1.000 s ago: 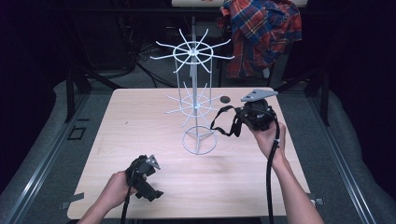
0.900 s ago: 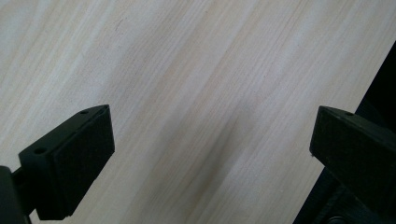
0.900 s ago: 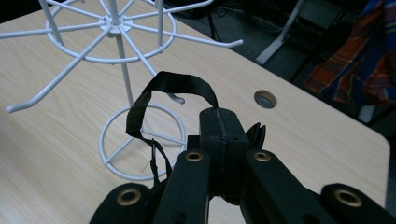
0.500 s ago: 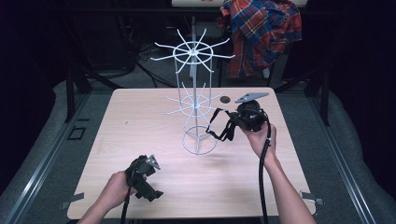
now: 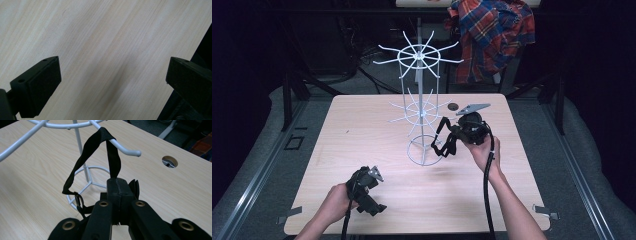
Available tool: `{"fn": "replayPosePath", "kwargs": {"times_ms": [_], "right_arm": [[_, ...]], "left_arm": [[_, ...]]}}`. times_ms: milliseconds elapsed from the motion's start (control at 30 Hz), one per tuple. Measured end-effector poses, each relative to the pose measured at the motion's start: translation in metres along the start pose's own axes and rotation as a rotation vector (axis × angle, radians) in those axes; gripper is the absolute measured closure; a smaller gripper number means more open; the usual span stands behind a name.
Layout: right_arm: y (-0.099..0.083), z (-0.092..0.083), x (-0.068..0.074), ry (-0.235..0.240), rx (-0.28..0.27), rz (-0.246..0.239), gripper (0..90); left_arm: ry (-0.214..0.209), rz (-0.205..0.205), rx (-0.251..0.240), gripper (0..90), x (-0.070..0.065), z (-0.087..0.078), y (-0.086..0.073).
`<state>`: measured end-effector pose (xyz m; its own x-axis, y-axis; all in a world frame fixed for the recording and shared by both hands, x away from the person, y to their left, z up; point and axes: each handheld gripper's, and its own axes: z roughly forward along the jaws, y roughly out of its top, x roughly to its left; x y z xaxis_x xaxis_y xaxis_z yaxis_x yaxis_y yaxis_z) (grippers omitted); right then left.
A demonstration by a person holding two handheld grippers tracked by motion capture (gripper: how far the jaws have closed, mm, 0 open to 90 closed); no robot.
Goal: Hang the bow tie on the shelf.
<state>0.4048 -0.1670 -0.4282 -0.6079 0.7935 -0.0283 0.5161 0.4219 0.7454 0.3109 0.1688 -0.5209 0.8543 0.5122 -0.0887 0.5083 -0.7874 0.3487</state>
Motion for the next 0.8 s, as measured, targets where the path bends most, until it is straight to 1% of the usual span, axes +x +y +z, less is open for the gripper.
{"fn": "replayPosePath", "kwargs": {"times_ms": [100,167,300,400,567,667,767,800], "right_arm": [[-0.0010,0.0011,0.0002,0.009,-0.006,0.009,90.0],[-0.0016,0.0018,0.0008,0.016,-0.013,0.024,90.0],[-0.0018,0.0030,0.0011,0.021,-0.018,0.030,90.0],[-0.0017,0.0042,0.0017,0.030,-0.031,0.044,90.0],[-0.0011,0.0055,0.0027,0.038,-0.043,0.052,90.0],[-0.0006,0.0058,0.0034,0.035,-0.049,0.055,90.0],[-0.0001,0.0061,0.0035,0.046,-0.056,0.069,90.0],[0.0000,0.0065,0.0033,0.050,-0.058,0.067,90.0]], "left_arm": [[0.001,0.000,0.001,0.1,-0.0001,0.0001,0.0001],[0.001,0.000,0.000,0.1,-0.0002,0.0002,0.0002],[0.001,0.000,0.003,0.1,-0.0001,0.0002,0.0002],[0.001,0.000,0.001,0.1,-0.0002,0.0003,0.0001],[0.000,-0.003,0.000,0.1,-0.0001,0.0005,-0.0001],[0.000,-0.003,0.000,0.1,-0.0001,0.0004,-0.0001],[0.000,-0.003,0.000,0.1,-0.0001,0.0005,-0.0001],[0.000,-0.003,0.000,0.1,0.0000,0.0006,-0.0001]]}}
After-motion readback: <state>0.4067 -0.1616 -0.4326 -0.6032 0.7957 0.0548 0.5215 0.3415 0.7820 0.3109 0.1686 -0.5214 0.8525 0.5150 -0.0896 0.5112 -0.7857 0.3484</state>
